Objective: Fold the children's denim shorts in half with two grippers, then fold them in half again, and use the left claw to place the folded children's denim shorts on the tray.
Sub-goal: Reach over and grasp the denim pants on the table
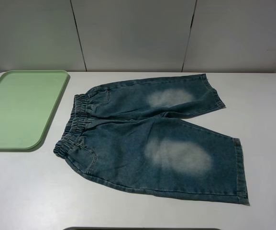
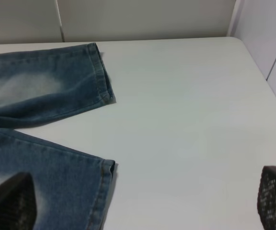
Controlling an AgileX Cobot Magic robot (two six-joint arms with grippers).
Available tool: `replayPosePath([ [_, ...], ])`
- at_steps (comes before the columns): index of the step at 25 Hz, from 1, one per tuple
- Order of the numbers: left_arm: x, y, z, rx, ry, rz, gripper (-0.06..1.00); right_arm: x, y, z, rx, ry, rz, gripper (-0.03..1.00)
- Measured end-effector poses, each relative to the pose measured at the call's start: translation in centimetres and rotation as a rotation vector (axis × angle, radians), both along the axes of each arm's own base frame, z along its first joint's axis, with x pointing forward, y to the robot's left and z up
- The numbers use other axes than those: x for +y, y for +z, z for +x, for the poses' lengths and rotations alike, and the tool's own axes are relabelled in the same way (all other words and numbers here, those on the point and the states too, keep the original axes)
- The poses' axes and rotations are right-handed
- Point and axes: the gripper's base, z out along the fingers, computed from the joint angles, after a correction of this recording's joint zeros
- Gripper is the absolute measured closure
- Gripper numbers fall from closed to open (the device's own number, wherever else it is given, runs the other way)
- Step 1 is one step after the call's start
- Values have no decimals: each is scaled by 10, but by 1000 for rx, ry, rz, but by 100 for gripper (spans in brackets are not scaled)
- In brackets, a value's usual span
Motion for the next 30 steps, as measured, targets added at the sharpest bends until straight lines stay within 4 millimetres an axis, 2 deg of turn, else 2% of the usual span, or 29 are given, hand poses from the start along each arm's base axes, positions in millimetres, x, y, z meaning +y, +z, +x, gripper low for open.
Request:
replayPosePath([
  [19, 0, 2, 0, -5, 0, -1, -5, 2, 2, -2, 1, 10, 16, 27],
  [22, 0, 16, 3, 4, 0, -1, -5, 3, 11, -4, 31, 22, 35, 27],
  [25, -1, 37, 15, 40, -2, 4, -5, 3, 22, 4, 113, 22, 36, 27],
  [30, -4, 77, 44, 109, -86, 78, -5, 3, 41, 33, 238, 67, -16, 27],
])
